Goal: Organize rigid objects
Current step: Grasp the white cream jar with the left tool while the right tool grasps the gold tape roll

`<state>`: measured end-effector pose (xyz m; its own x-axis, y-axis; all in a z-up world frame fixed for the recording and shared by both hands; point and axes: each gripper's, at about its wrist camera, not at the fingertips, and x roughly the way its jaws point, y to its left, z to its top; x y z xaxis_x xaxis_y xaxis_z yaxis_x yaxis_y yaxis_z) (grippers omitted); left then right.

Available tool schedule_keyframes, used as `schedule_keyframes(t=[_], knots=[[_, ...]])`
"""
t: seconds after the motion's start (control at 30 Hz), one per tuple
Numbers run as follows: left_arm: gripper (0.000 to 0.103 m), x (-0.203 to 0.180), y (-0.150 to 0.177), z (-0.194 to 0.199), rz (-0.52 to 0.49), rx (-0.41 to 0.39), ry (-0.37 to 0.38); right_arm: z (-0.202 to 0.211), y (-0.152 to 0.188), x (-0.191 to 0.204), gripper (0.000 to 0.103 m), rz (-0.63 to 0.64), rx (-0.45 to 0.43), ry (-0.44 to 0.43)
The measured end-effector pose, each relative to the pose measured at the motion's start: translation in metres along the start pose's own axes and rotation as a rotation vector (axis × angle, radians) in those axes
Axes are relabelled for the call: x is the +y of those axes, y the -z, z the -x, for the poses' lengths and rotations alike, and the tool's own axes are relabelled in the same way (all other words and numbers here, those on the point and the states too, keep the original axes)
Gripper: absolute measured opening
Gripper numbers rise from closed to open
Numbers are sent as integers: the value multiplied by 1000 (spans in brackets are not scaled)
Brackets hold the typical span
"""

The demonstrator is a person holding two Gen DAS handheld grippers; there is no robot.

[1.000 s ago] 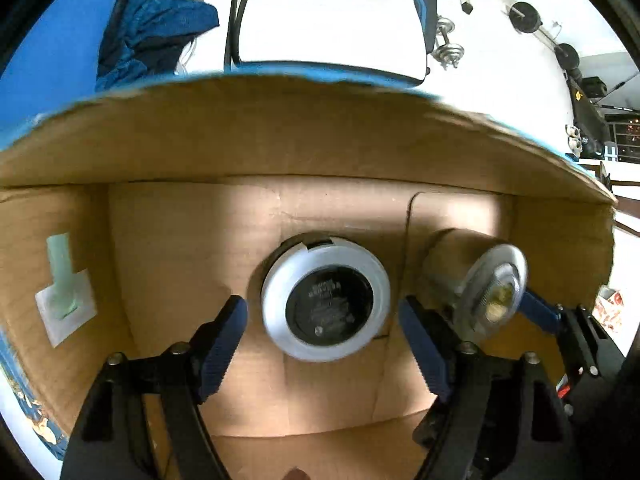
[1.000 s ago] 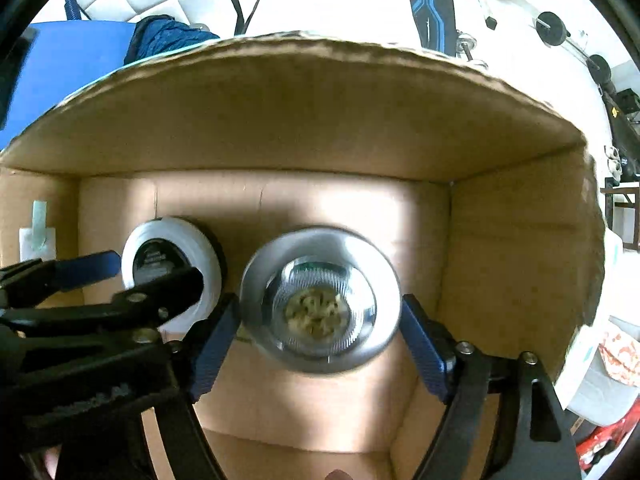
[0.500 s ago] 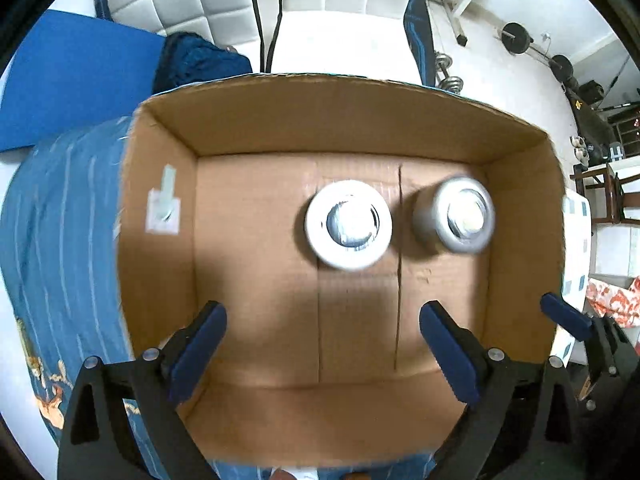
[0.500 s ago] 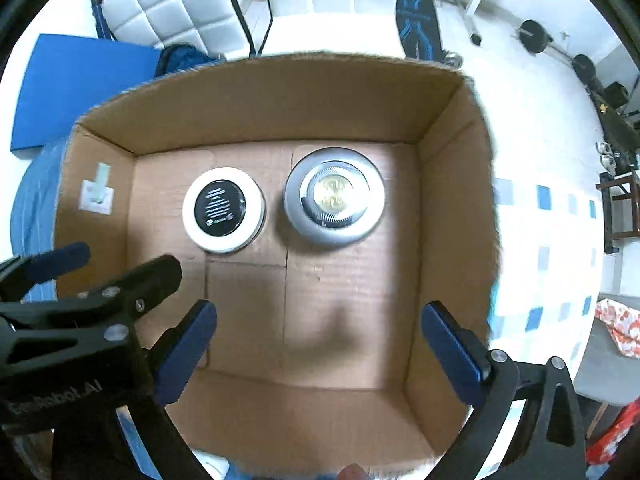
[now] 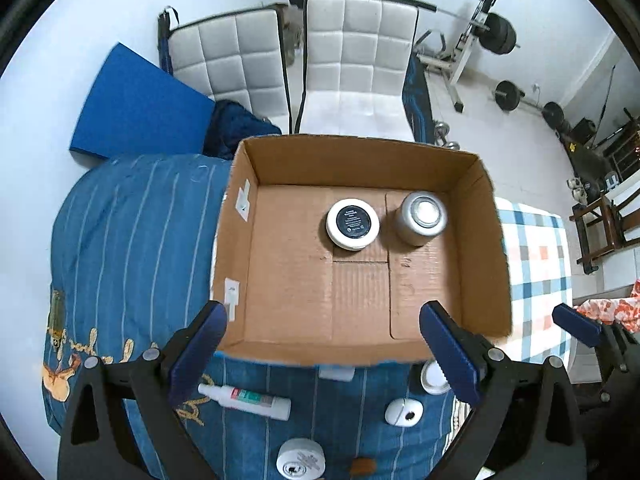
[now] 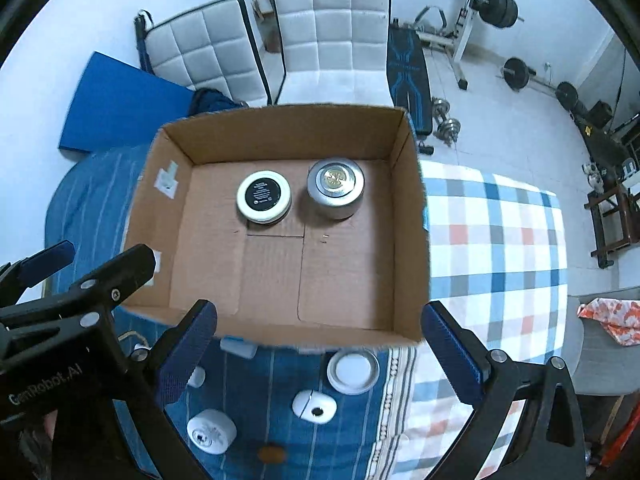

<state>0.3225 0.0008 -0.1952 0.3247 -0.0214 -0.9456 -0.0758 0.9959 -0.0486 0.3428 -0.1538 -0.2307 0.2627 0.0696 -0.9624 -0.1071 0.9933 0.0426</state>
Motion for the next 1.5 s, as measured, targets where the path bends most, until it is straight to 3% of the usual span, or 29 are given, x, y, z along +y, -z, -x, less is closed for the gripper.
schedule_keyframes(t=[0.3,0.5,0.63,0.8,0.87,1.07,1.1,1.13,1.17,1.5], knots=[[99,8,39,56,34,-85,26,55,36,2,103,20,-51,-31],[99,26,64,63,44,-59,5,65,66,-5,103,-4,-23,-85],[99,40,99,39,49,17,-49,39,96,-10,103,-15,65,-99],[98,55,159,-29,49,220,-80,-30,145,-16,103,-49,222,-104],[91,55,181,-60,52,297,-64,-61,159,-19,101,-77,282,-104],[90,37,223,-138,11,468,-46,-115,168,-24,96,-150,329,-76],[88,33,227,-148,-4,487,-60,-118,167,-30,96,-180,319,-71],[75,30,231,-157,-14,508,-64,-121,166,-36,96,-212,310,-70],[66,28,233,-164,-9,523,-44,-123,164,-40,96,-232,304,-71],[66,19,195,-176,39,444,-32,-156,135,-61,96,-313,257,2]])
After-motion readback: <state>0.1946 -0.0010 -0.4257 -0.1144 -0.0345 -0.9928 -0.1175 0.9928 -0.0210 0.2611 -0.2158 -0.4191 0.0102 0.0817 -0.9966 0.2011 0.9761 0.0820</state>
